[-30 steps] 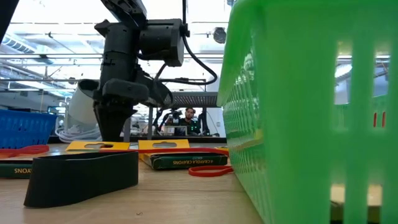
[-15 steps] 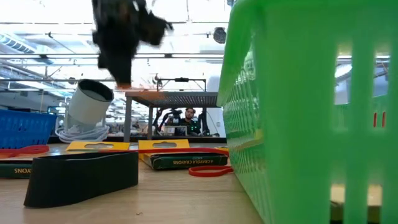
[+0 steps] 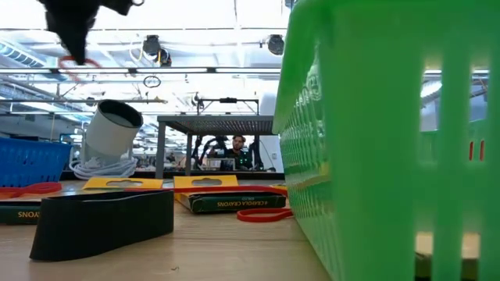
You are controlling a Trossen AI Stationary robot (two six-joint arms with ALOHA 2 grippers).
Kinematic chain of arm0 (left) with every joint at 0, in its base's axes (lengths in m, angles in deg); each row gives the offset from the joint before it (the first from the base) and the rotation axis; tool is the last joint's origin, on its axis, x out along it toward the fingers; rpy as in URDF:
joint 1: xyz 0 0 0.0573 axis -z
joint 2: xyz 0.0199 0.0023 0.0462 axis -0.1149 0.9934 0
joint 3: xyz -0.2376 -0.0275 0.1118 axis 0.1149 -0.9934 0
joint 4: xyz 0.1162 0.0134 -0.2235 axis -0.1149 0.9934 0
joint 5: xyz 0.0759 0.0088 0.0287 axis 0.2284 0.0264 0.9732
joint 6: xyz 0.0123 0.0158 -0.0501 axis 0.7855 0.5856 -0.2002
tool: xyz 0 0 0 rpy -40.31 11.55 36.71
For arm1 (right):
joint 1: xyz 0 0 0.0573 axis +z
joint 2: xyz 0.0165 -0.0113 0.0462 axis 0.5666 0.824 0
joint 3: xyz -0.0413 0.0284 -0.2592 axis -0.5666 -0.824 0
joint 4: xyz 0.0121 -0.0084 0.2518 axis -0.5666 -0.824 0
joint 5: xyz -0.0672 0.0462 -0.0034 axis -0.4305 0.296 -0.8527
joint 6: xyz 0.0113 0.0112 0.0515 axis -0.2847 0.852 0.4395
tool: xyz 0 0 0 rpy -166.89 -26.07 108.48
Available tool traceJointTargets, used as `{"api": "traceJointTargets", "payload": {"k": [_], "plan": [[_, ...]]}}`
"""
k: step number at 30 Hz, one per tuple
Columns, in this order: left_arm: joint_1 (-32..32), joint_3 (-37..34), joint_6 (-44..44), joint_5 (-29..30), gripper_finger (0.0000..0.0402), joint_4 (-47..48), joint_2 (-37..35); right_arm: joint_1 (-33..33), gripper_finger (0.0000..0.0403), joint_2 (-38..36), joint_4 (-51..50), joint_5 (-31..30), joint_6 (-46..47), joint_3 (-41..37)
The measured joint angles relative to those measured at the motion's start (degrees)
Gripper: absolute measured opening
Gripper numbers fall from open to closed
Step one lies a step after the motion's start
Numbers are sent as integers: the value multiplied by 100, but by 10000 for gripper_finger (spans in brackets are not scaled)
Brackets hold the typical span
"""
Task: Pick & Place Office Desk Supplies
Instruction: Put the orange rubber band into the blue bin
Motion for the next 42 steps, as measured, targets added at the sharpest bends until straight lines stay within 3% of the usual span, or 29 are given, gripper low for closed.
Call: {"api": "traceJointTargets", "payload": {"k": [4,11,20,29,32,42], "plan": [[150,-130,-386,-49,1,529,-85,0,89,0,-3,0,1,0],[185,-925,-664,-539,1,525,-370,0,89,0,-9,5,46,0],[315,-2138,-1268,-1092,3,-166,-696,0,89,0,-7,7,41,0],[484,-2628,-1584,-1180,8,-595,-675,0,89,0,-7,7,45,0],[524,-2636,-1595,-1173,24,-692,-675,0,89,0,-7,7,45,0],[546,-2636,-1635,-1046,128,-935,-675,0,89,0,-7,9,47,0]]}}
